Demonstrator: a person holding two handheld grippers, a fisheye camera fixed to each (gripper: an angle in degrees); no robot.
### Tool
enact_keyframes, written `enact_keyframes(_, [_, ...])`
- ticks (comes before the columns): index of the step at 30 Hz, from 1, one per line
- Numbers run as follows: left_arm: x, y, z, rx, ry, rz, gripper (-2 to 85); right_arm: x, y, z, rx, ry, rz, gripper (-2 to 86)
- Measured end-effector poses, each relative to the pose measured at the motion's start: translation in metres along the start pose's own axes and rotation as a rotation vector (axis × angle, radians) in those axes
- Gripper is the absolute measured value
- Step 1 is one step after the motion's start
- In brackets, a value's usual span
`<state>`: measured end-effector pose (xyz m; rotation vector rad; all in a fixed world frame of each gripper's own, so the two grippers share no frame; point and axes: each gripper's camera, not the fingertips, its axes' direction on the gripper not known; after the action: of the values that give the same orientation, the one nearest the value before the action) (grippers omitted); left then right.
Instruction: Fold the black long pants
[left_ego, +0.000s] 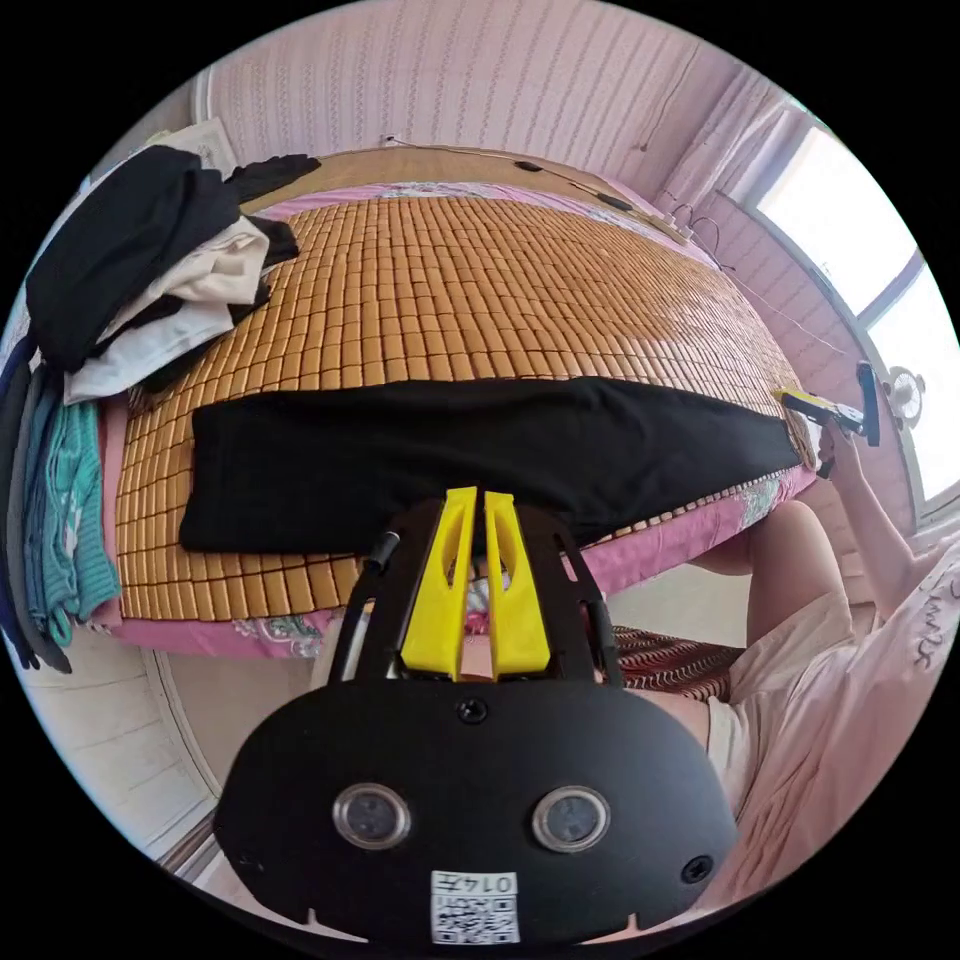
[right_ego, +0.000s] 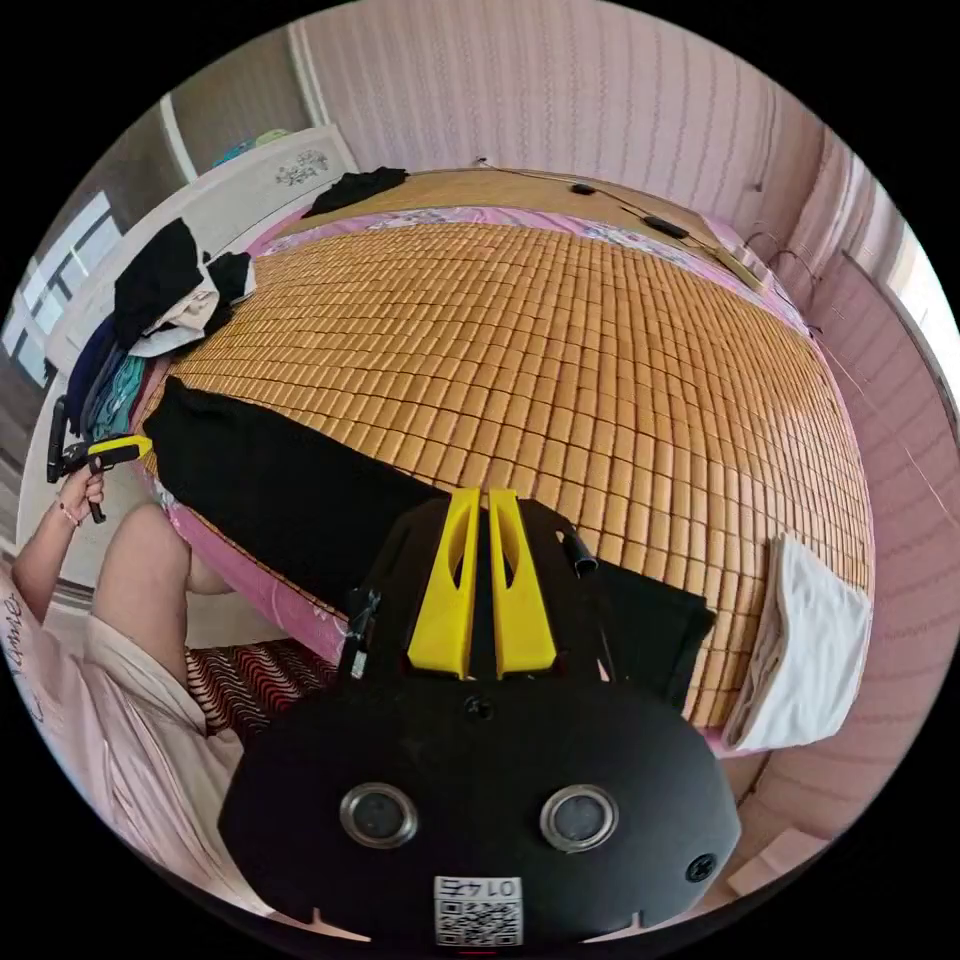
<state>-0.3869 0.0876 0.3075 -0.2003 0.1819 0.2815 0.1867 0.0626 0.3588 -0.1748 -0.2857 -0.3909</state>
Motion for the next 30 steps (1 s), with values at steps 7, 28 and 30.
enact_keyframes(7, [-0.106, 0.065, -0.043, 0.103, -0.093, -0.069, 6.1, -0.222, -0.162, 0.085, -0.081, -0.384, -0.470, 8.3])
enact_keyframes(28, [-0.245, 0.086, -0.047, 0.309, 0.118, 0.318, 18.2, -0.526, -0.358, 0.205, -0.348, -0.803, -1.131, 0.9])
enact_keyframes(30, [-0.238, 0.086, -0.051, 0.322, 0.141, 0.370, 17.5, -0.537, -0.357, 0.197, -0.409, -0.924, -1.204, 0.7])
